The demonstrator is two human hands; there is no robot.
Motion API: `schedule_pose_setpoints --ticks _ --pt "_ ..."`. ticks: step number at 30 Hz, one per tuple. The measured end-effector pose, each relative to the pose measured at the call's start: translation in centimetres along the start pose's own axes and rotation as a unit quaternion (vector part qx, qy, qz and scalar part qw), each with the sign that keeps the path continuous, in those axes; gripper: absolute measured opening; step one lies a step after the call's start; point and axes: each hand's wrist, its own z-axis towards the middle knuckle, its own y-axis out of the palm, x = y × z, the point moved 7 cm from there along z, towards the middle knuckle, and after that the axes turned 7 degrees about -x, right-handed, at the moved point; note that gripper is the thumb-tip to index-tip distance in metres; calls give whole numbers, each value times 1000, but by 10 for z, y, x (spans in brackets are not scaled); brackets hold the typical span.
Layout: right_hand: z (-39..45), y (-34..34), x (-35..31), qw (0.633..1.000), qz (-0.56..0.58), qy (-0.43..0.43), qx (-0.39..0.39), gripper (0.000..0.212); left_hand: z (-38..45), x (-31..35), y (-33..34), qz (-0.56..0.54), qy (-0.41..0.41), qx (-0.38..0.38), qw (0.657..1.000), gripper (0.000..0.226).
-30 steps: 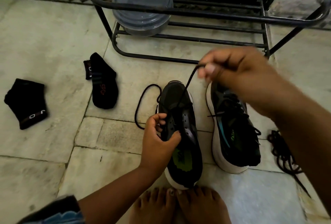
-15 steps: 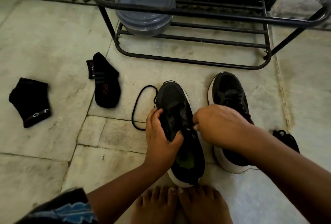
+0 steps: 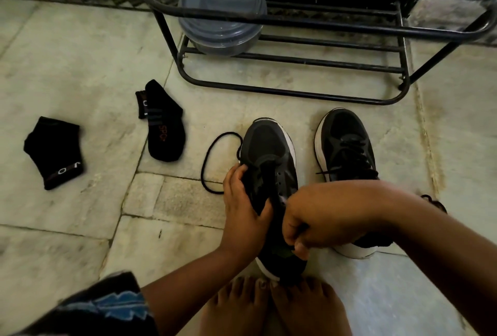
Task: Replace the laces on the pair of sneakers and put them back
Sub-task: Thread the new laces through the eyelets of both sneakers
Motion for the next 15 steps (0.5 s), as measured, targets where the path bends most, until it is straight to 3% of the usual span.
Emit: schedule_pose_setpoints --ticks 6,11,13,15 --pt "16 10 1 988 -126 70 52 17 5 -4 4 0 -10 -63 998 72" --pt "34 23 -7 975 -160 105 115 28 11 -2 5 -4 -34 -87 996 67" --pt "34 26 -9 966 -187 106 140 31 15 -1 -4 -6 -39 -98 994 57" --pt "29 25 -9 964 -191 105 152 39 19 3 -12 -86 -54 -121 987 37"
